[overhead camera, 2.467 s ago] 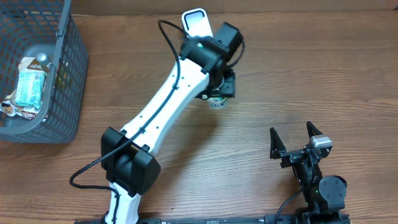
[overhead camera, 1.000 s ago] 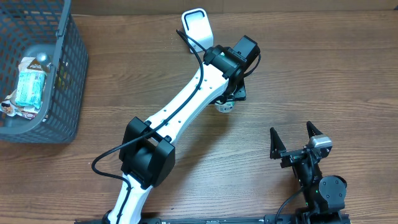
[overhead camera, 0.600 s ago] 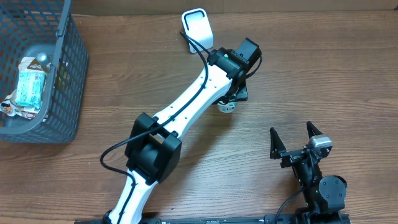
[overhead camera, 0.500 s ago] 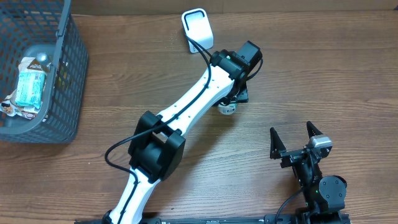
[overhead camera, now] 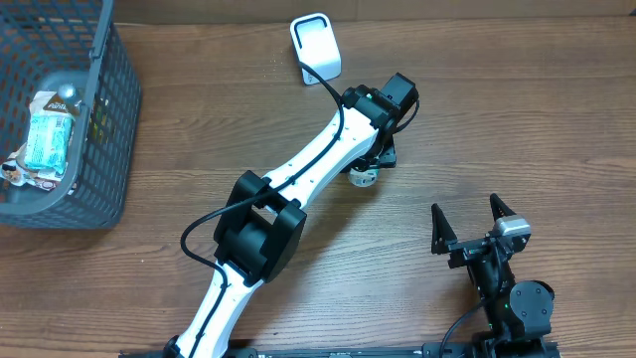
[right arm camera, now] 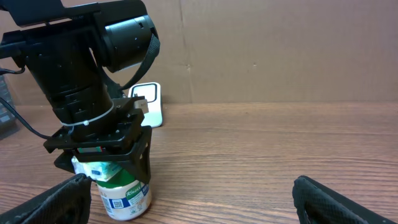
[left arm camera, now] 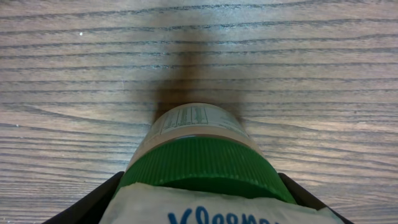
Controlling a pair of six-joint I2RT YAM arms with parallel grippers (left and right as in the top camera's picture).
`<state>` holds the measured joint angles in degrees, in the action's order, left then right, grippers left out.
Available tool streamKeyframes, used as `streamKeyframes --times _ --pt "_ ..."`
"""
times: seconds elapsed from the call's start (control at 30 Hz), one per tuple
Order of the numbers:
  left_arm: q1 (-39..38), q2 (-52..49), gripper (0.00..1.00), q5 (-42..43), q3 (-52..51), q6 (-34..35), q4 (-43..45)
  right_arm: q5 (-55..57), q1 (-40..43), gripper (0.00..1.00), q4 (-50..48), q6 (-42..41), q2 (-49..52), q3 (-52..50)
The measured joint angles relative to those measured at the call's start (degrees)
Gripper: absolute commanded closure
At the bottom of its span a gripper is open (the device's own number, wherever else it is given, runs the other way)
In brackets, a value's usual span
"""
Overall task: Scan the item barcode
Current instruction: 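Lower the green-capped jar onto the table near the scanner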
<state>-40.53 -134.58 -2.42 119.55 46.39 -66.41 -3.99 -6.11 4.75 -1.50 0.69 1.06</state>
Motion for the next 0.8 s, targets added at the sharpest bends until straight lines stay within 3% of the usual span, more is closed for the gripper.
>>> streamKeyframes --times 0.2,0.4,0.6,0.8 --pt "-0.79 -0.02 0.39 -0.02 0.0 0.0 0.11 -0.02 0.0 0.0 0.02 -0.02 0.0 0.0" --pt "-1.62 -0.02 0.32 -0.24 0.0 0.0 0.28 0.0 0.0 0.0 0.0 0.0 0.0 0.0" --pt "-1.77 0.0 0.15 -0.9 0.0 0.2 0.28 -0.02 0.02 0.0 0.02 -0.02 0.0 0.0" --pt "-1.77 0.0 0.11 -0.81 0.0 0.17 0.22 -0.02 0.02 0.0 -0.02 0.0 0.0 0.0"
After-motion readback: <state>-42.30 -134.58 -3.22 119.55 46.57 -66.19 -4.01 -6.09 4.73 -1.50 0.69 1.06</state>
